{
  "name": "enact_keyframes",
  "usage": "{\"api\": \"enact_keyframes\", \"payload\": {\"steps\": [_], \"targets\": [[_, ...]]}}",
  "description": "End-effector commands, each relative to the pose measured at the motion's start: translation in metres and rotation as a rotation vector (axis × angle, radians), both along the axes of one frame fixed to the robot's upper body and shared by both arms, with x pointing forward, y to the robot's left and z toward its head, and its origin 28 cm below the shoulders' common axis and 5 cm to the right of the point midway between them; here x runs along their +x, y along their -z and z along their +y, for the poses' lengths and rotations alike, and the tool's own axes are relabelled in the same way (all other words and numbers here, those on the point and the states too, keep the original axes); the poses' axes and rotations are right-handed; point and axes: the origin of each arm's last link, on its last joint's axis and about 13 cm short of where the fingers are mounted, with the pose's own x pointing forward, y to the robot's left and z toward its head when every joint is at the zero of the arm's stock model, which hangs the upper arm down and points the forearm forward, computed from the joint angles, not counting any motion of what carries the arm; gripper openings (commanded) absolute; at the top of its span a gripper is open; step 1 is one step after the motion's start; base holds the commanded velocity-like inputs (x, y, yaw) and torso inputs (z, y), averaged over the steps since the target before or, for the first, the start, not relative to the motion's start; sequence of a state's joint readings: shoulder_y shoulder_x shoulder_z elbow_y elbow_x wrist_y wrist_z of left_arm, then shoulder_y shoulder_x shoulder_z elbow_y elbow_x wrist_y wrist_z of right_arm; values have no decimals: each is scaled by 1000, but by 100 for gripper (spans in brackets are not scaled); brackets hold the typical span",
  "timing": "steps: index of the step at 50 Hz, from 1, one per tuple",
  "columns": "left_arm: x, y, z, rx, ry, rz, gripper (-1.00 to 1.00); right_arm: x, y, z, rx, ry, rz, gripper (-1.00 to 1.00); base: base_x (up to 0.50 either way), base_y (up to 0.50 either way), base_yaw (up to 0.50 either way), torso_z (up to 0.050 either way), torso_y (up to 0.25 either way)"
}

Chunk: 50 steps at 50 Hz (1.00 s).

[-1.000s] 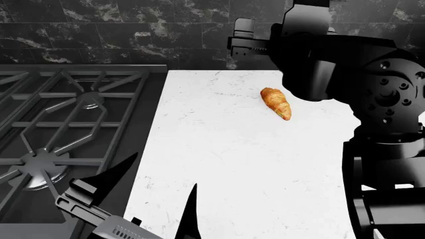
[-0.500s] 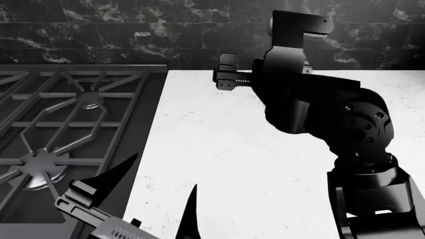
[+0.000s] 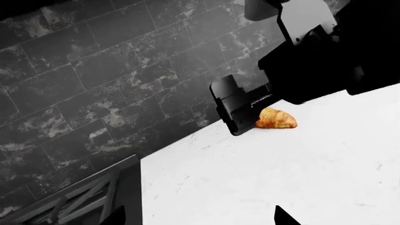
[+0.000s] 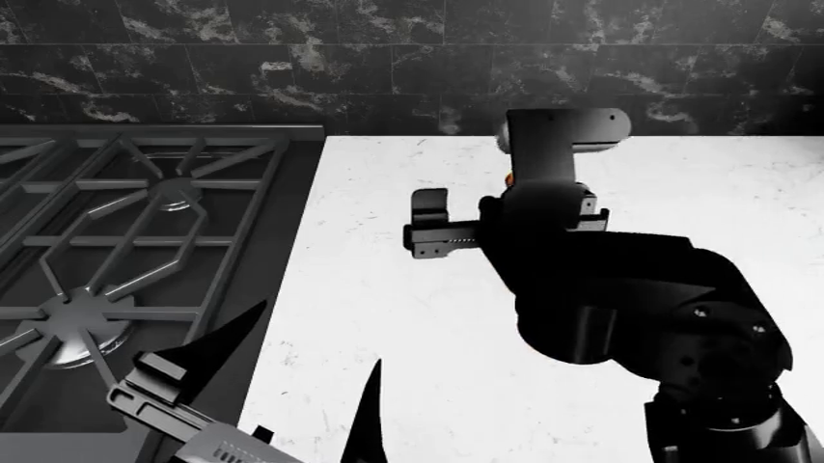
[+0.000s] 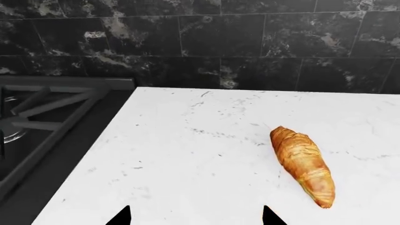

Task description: Pick the honey bottle and honey bottle from the counter and place them in the cabinets closest to them.

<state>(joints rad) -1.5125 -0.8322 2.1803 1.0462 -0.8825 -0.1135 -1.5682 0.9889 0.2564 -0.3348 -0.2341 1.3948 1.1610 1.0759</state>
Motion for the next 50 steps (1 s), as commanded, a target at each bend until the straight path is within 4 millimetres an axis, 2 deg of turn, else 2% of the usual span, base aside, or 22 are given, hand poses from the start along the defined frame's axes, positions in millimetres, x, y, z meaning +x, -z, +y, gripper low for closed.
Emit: {"api": "enact_keyframes", "payload": {"steps": [1,13,26,31,50], "targets": [[0,1,-1,-1,1,5,100,-18,14,-6,-35,-5,10,100,0,0,0,0,0],[1,2,-2,-3,4,7,100,-41,28,-8,-44,-17,28,100,0,0,0,0,0],[-1,3,-1,-7,4,8,100,-74,64,-2,-4,-129,61,100,0,0,0,0,0],[-1,3,-1,-6,5,8,100,-83,74,-2,4,-111,23,100,0,0,0,0,0],[2,6,-1,-12,8,16,100,-95,92,-1,-12,-20,-92,100,0,0,0,0,0]]}}
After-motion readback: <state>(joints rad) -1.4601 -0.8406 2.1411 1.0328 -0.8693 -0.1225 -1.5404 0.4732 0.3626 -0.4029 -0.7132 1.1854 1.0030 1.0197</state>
